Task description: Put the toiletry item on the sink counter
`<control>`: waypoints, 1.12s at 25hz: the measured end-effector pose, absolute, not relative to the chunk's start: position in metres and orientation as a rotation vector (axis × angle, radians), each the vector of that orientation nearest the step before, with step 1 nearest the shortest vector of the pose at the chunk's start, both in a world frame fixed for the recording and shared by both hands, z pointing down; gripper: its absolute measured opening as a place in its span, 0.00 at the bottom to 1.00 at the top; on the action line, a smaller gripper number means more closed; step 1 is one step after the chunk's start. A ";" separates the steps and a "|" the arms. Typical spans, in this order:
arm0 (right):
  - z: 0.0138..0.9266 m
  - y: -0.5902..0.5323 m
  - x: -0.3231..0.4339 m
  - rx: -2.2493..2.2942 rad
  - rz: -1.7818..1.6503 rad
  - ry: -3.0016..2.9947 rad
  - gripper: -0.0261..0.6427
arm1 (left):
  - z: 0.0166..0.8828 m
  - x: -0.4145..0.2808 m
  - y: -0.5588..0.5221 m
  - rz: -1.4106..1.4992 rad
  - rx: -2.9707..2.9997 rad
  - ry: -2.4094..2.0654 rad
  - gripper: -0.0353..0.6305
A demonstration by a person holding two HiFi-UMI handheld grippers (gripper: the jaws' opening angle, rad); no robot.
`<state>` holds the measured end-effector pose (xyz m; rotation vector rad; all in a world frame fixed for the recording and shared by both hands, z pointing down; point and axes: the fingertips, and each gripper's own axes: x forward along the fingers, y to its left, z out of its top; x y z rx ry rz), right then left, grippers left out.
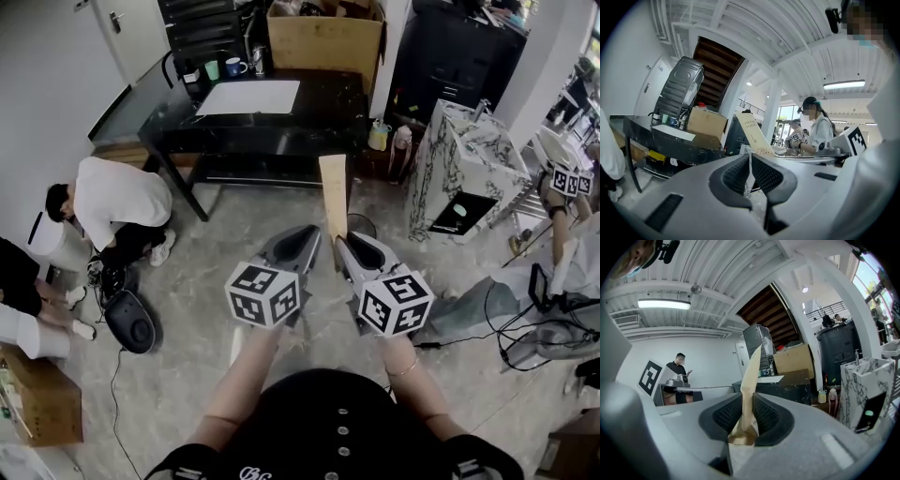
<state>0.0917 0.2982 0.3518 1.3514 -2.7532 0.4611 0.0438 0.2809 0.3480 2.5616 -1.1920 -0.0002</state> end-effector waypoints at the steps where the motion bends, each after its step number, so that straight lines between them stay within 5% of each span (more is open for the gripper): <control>1: 0.353 0.288 0.088 1.356 0.461 -2.748 0.14 | 0.349 0.040 0.271 0.008 2.563 -1.187 0.08; 28: 0.352 0.099 0.038 1.544 0.491 -2.637 0.14 | 0.355 -0.017 0.082 0.035 2.589 -1.012 0.08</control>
